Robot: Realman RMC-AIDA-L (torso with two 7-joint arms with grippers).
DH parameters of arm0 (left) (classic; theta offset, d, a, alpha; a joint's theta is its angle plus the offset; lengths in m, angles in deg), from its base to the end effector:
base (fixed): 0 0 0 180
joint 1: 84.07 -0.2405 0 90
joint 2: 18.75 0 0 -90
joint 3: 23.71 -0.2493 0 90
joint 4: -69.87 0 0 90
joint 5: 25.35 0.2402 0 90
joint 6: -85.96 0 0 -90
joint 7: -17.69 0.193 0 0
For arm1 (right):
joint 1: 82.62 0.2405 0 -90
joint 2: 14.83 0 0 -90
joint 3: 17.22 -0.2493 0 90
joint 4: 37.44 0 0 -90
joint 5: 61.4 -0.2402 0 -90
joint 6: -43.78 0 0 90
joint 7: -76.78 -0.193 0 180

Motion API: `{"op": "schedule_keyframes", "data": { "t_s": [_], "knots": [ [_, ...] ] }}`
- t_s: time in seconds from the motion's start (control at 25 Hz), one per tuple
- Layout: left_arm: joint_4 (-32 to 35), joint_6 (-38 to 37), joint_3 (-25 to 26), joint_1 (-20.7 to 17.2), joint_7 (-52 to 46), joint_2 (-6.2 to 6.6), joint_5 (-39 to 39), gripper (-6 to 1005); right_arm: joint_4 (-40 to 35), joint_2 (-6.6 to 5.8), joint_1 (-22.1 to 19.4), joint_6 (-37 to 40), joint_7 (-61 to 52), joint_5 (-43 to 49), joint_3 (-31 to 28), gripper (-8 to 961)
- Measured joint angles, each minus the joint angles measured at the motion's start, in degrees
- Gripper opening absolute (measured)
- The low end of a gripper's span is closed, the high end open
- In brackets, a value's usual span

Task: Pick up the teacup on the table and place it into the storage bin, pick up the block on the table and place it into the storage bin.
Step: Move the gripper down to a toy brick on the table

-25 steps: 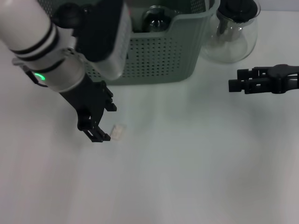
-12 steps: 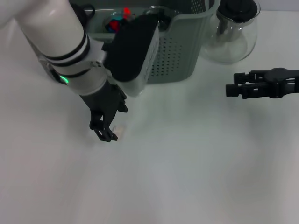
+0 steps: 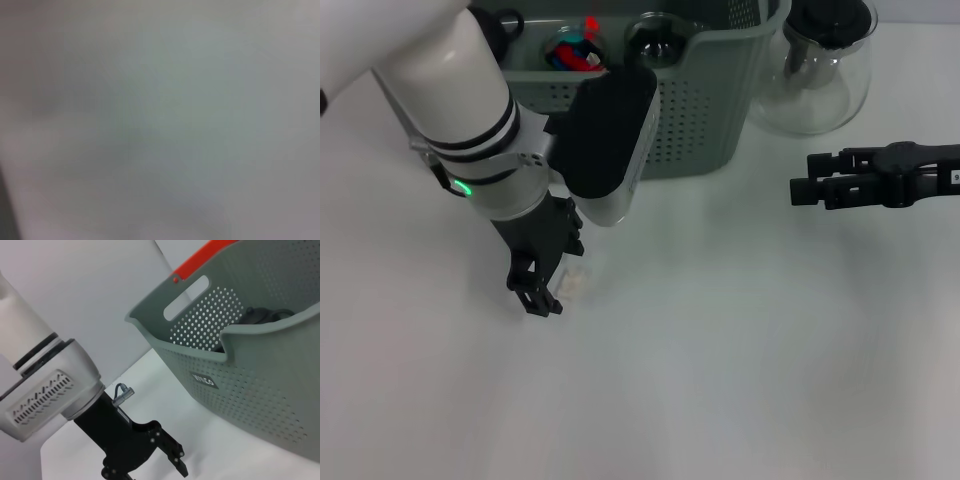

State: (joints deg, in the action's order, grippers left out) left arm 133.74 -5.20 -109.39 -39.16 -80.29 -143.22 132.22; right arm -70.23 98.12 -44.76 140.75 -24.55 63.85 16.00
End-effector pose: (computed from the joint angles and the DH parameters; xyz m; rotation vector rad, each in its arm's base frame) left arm -0.1765 0.3718 -0.1024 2.9076 -0.4060 -0.9628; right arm 0.2486 0.3760 -0.0112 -2.8041 1.1198 0.6432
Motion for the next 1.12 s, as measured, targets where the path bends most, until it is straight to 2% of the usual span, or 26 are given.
{"op": "schedule_keyframes", "data": {
  "t_s": [1.12],
  "knots": [
    [-8.18,6.19,-3.36,3.82,-1.57,-0.07,-0.33,715,0.09,0.11,-0.91,-0.53,1.29,0.03,-0.42,942]
  ]
}}
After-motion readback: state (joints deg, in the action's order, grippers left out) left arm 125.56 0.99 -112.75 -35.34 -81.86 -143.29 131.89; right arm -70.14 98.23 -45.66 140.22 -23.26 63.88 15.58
